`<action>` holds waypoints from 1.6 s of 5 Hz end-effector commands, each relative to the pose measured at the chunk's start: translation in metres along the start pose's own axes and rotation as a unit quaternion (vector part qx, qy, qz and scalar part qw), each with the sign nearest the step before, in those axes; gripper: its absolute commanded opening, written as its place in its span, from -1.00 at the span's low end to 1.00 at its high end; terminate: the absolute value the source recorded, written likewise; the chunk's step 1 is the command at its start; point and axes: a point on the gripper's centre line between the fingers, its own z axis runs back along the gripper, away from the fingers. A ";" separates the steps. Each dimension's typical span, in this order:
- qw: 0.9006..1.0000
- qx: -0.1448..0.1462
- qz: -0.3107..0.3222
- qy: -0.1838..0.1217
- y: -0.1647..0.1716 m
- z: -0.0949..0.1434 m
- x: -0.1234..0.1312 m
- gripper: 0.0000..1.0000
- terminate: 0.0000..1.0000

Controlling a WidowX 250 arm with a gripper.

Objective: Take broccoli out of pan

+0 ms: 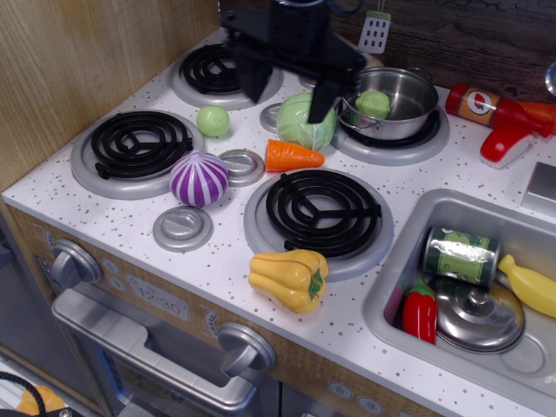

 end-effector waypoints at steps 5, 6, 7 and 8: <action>0.991 -0.065 -0.041 -0.112 -0.047 -0.049 0.104 1.00 -1.00; 0.989 -0.069 -0.050 -0.123 -0.049 -0.063 0.109 1.00 -1.00; 0.987 -0.079 -0.055 -0.125 -0.049 -0.073 0.117 1.00 -1.00; 0.987 -0.087 -0.061 -0.123 -0.048 -0.085 0.119 1.00 -1.00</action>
